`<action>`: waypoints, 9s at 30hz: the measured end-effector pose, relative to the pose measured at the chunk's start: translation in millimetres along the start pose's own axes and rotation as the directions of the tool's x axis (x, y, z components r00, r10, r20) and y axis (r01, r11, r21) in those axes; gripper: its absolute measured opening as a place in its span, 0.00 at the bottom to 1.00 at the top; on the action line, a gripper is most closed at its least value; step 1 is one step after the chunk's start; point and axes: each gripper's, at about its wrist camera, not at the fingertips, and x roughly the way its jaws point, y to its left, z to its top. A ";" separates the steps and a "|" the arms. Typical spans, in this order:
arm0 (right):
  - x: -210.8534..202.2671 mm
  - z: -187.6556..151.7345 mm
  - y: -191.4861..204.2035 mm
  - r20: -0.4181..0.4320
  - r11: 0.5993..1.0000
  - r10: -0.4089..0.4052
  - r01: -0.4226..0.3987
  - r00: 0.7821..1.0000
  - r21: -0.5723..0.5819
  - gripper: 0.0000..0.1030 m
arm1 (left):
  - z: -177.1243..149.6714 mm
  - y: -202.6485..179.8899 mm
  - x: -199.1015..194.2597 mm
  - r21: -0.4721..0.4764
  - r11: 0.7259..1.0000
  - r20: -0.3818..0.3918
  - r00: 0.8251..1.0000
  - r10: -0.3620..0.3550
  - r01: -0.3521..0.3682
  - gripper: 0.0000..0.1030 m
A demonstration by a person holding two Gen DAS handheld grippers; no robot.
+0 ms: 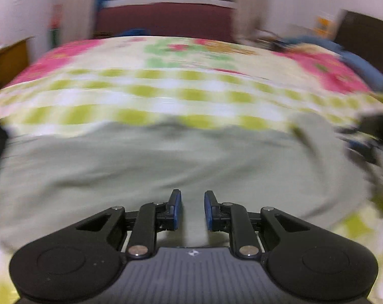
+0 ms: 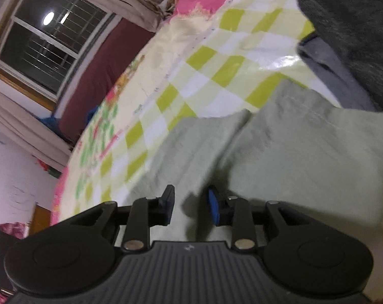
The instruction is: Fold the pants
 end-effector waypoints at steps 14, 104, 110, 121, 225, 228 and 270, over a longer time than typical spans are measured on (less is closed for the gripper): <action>-113.6 12.1 -4.7 0.082 0.994 0.071 -0.064 0.994 -0.092 0.05 | -10.7 -143.9 31.9 0.323 0.931 -0.021 0.985 -0.171 0.168 0.51; -93.5 -104.4 -7.9 -0.352 0.990 0.143 -0.130 0.925 0.058 0.52 | -39.3 -98.6 20.3 0.400 0.917 -0.012 1.000 -0.004 0.008 0.58; -85.6 -111.5 0.8 -0.369 0.987 0.160 -0.144 0.916 0.073 0.52 | -39.2 -101.7 22.5 0.412 0.911 0.001 1.000 -0.010 0.009 0.58; -98.8 -108.4 22.3 -0.388 0.985 0.173 -0.166 0.905 0.053 0.52 | -41.0 -102.9 23.6 0.410 0.912 -0.001 1.000 -0.030 0.028 0.58; -187.2 1.7 24.9 0.162 1.000 0.001 0.004 0.987 -0.030 0.04 | -65.0 -37.8 -19.3 0.268 0.963 0.017 1.000 -0.007 0.002 0.62; -180.7 -12.3 89.2 0.120 0.981 0.089 -0.066 0.989 -0.181 0.04 | -65.2 -27.2 -21.7 0.221 0.975 0.022 0.999 -0.024 0.018 0.62; -22.6 -341.9 299.3 -0.448 0.232 -0.069 -0.422 0.892 -0.876 0.40 | -69.2 78.4 -49.8 -0.171 0.980 0.007 0.995 -0.101 0.100 0.63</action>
